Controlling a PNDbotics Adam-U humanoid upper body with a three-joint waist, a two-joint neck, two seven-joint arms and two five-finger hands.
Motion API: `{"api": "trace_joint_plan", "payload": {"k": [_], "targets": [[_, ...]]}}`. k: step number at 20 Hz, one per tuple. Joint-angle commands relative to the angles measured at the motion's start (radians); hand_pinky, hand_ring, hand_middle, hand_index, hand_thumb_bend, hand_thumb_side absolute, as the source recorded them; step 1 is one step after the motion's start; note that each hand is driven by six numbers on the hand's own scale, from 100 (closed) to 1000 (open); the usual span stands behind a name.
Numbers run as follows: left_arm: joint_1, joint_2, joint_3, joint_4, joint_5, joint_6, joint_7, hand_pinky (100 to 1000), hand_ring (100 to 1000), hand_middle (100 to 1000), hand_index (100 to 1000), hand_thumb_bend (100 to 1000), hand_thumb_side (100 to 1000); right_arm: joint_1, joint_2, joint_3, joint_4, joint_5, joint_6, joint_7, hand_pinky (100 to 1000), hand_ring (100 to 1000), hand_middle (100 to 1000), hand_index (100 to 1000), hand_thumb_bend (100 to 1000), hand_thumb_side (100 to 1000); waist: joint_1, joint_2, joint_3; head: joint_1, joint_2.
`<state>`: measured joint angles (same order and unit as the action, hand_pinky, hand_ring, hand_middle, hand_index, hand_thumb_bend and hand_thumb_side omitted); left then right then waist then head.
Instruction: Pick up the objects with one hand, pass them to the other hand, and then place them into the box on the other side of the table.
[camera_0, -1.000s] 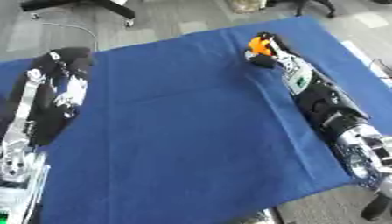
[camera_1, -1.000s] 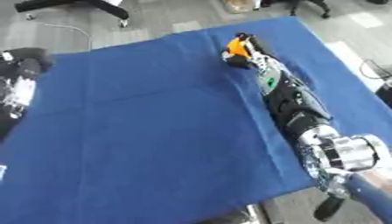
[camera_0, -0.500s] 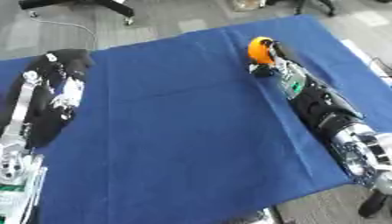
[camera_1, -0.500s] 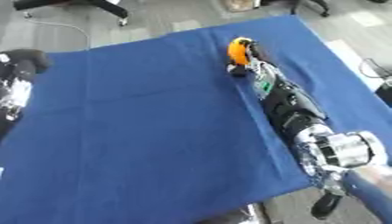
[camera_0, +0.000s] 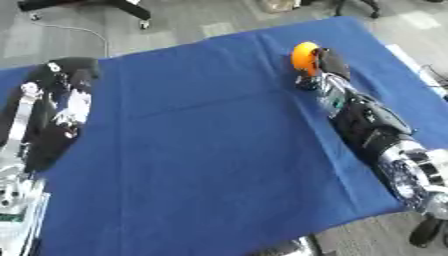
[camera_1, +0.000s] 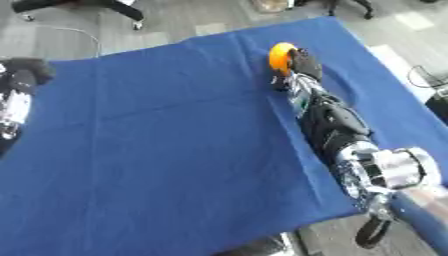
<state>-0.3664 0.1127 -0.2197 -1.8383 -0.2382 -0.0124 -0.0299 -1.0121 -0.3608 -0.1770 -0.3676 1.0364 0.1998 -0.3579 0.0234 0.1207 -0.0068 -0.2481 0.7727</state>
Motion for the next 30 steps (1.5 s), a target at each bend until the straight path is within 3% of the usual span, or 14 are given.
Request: {"api": "trace_joint_plan", "payload": {"k": [1,6,12,19,25,30], "targets": [[-0.006,0.001,-0.002,-0.019,-0.001,0.002,0.003,819,733,594,737,103,668,-0.015,-0.028,-0.007,-0.013,0.009,0.022,-0.082,691,592,512,638,100,165,-0.003,0.008,0.001,-0.003,-0.003],[-0.006,0.000,-0.001,-0.018,-0.002,0.004,0.009,819,732,592,738,100,673,-0.013,-0.029,-0.016,-0.025,-0.009,0.028,-0.218,613,481,301,410,100,147,-0.004,0.007,0.001,-0.006,-0.003],[-0.005,-0.001,0.001,-0.016,0.000,0.007,0.015,818,731,590,737,100,678,-0.007,-0.032,-0.016,-0.035,-0.057,-0.007,-0.279,596,468,278,311,100,198,-0.004,0.006,0.000,-0.005,-0.003],[-0.001,-0.002,0.004,-0.010,-0.001,0.008,0.022,818,730,589,737,100,679,0.009,-0.044,-0.013,-0.089,-0.075,-0.084,-0.238,594,464,279,278,100,259,-0.004,0.002,-0.003,-0.001,-0.003],[0.004,-0.001,0.010,0.006,-0.022,0.009,0.032,816,732,590,737,100,669,0.064,-0.043,-0.021,-0.313,-0.140,-0.195,-0.123,582,453,272,266,100,343,-0.009,-0.007,-0.017,0.024,-0.003],[0.004,-0.001,0.007,0.034,-0.050,0.008,0.040,815,739,596,737,100,653,0.119,-0.016,-0.002,-0.532,-0.221,-0.257,-0.023,577,450,272,264,100,418,-0.012,-0.013,-0.028,0.047,-0.003]]}}
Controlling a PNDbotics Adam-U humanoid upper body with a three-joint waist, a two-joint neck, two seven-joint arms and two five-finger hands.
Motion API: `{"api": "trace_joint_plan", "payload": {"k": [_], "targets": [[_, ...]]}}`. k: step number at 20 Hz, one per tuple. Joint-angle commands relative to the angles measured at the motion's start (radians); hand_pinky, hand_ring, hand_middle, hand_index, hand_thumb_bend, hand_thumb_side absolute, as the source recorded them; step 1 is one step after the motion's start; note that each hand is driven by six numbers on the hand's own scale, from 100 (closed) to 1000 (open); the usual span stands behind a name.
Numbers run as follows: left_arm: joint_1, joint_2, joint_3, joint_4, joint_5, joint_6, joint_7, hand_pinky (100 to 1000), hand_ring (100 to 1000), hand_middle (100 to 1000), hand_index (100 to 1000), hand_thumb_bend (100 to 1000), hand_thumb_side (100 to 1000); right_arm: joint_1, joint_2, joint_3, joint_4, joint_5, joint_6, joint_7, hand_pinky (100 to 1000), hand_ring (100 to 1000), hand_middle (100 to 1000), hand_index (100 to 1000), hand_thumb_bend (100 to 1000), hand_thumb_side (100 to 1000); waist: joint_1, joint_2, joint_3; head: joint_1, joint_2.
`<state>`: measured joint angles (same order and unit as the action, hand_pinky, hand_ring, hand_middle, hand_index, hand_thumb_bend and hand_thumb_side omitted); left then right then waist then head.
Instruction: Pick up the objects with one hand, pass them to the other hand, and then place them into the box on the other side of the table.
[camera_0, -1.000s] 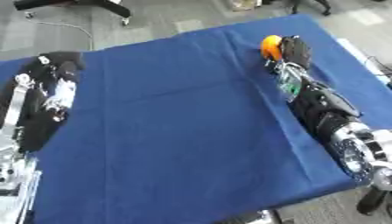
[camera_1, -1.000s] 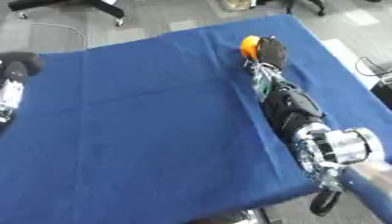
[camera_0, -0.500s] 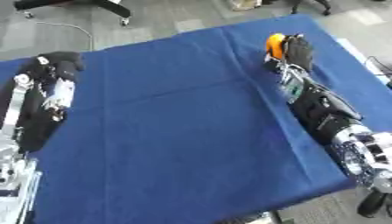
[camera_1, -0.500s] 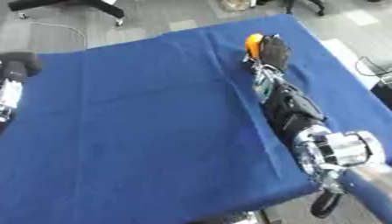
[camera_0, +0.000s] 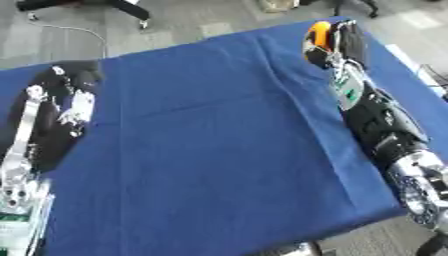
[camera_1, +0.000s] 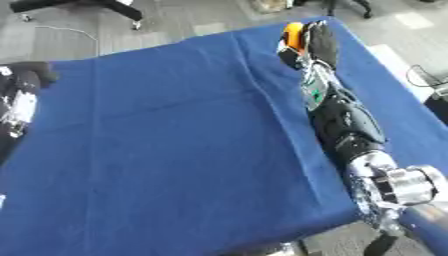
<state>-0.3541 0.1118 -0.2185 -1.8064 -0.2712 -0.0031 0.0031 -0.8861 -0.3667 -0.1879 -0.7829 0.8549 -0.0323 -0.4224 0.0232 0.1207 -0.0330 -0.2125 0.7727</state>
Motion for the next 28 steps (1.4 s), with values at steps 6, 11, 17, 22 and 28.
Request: {"api": "trace_joint_plan", "payload": {"k": [6,11,17,22,28], "targets": [[-0.011,-0.005,-0.008,0.042,-0.067,-0.011,0.021,817,753,614,748,100,616,0.053,0.055,0.056,-0.394,-0.150,-0.052,0.167,577,453,278,265,100,448,-0.014,-0.019,-0.012,0.030,-0.003],[-0.021,-0.017,-0.035,0.073,-0.122,-0.032,0.024,822,771,638,765,100,563,0.103,0.152,0.119,-0.612,-0.236,-0.061,0.272,577,455,285,266,100,470,-0.016,-0.020,-0.016,0.044,-0.003],[-0.043,-0.044,-0.076,0.135,-0.205,-0.054,0.040,831,800,671,788,100,498,0.158,0.269,0.206,-0.807,-0.351,-0.057,0.391,574,455,289,266,100,470,-0.018,-0.021,-0.016,0.079,-0.003],[-0.076,-0.074,-0.103,0.186,-0.315,-0.080,0.096,856,841,729,840,100,415,0.192,0.334,0.271,-0.875,-0.447,-0.046,0.478,566,449,287,266,100,470,-0.020,-0.020,-0.018,0.126,-0.003],[-0.100,-0.110,-0.125,0.231,-0.431,-0.125,0.235,880,875,787,896,285,354,0.234,0.382,0.314,-0.902,-0.501,-0.033,0.546,560,443,284,264,100,470,-0.020,-0.017,-0.022,0.188,-0.003]]}}
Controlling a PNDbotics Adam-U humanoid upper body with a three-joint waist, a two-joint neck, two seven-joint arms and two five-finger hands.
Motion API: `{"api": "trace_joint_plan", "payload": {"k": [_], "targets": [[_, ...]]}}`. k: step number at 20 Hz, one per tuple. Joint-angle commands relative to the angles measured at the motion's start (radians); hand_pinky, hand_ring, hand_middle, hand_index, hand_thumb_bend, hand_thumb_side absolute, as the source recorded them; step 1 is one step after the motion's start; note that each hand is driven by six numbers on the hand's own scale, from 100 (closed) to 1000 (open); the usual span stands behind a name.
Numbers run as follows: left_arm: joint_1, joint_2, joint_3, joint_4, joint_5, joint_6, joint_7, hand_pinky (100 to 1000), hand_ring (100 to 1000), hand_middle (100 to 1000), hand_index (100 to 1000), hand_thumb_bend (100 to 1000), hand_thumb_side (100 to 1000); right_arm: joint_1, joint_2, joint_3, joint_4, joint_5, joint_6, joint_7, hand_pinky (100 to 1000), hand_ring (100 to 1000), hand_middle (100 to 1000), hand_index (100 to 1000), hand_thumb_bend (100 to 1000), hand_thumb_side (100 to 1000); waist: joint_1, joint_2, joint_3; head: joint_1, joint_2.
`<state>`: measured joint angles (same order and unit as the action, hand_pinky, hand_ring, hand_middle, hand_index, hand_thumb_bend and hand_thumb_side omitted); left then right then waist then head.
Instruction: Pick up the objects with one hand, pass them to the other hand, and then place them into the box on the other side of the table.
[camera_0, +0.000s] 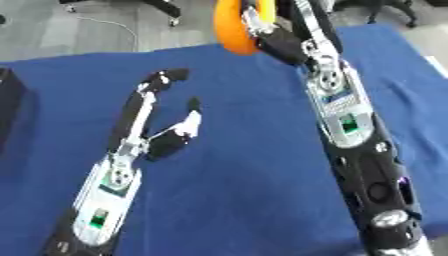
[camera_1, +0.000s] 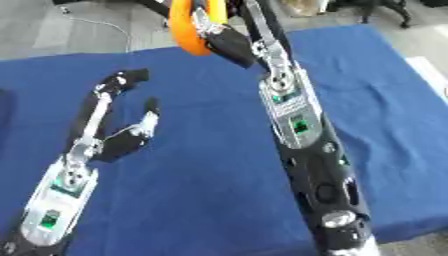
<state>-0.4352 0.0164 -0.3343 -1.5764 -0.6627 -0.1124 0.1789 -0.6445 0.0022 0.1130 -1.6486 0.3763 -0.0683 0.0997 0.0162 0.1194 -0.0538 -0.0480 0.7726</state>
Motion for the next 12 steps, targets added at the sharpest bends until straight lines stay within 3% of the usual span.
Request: {"api": "trace_joint_plan", "payload": {"k": [1,6,12], "targets": [[-0.020,-0.018,-0.012,0.006,-0.051,-0.023,0.084,882,878,791,900,295,347,-0.002,0.017,0.017,-0.037,-0.028,0.005,0.031,558,442,284,264,100,470,-0.013,-0.015,-0.002,0.032,-0.003],[-0.016,-0.026,-0.017,0.023,-0.059,-0.044,0.163,884,880,795,905,296,343,0.013,0.024,0.032,-0.038,-0.047,0.010,0.057,556,439,283,264,100,470,-0.013,-0.012,0.000,0.056,-0.003],[-0.010,-0.026,-0.017,0.029,-0.045,-0.047,0.182,882,877,792,902,283,350,0.032,0.026,0.042,-0.021,-0.057,0.015,0.078,551,434,280,262,100,468,-0.013,-0.009,0.002,0.055,-0.003]]}}
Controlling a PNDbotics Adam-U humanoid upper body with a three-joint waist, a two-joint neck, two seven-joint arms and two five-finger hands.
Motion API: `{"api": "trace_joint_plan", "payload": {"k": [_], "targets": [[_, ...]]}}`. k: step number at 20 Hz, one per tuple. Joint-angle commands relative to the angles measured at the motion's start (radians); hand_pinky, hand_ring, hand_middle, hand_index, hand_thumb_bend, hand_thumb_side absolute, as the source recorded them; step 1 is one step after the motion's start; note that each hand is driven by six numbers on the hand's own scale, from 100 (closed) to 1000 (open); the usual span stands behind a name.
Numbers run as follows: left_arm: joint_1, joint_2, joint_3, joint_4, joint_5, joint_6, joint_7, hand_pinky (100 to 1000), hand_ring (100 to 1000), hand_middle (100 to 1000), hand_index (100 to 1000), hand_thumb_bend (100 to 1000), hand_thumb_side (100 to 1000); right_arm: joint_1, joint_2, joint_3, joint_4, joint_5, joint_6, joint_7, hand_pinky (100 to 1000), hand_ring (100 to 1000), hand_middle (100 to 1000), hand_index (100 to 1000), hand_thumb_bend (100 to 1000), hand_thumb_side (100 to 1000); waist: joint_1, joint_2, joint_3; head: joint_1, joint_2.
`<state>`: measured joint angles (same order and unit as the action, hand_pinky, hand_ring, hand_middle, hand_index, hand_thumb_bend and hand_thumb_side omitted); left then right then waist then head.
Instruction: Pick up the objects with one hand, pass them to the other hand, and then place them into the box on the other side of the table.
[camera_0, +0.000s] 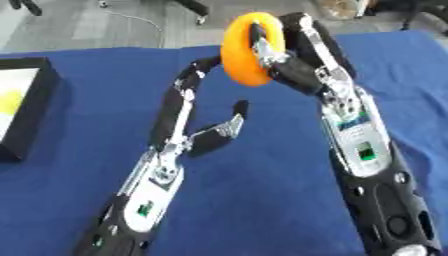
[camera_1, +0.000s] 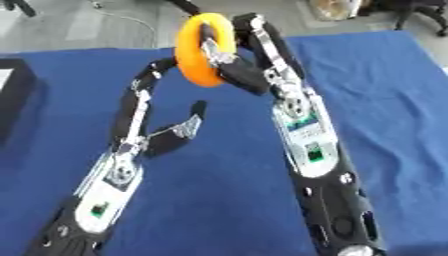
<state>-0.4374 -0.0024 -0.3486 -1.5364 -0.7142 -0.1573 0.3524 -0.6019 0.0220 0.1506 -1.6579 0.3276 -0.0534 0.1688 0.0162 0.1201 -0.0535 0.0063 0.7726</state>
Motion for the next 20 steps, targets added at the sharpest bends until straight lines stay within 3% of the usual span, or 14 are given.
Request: {"api": "trace_joint_plan", "payload": {"k": [1,11,20], "targets": [[-0.007,-0.007,-0.003,-0.011,0.007,-0.002,0.010,882,877,792,902,281,351,-0.008,0.006,0.004,-0.008,-0.009,0.001,0.011,551,434,280,262,100,467,-0.013,-0.010,0.002,-0.001,-0.003],[-0.004,-0.013,-0.002,-0.006,0.033,-0.005,0.016,883,877,791,901,273,382,0.006,0.012,0.004,0.042,-0.013,0.021,0.012,543,423,277,261,100,449,-0.013,-0.010,0.002,-0.018,-0.003],[-0.006,-0.013,-0.007,-0.007,0.024,-0.019,0.006,887,882,802,911,321,377,0.009,0.018,0.006,0.085,-0.014,0.041,0.016,537,417,275,260,100,436,-0.011,-0.008,-0.001,-0.027,-0.003]]}}
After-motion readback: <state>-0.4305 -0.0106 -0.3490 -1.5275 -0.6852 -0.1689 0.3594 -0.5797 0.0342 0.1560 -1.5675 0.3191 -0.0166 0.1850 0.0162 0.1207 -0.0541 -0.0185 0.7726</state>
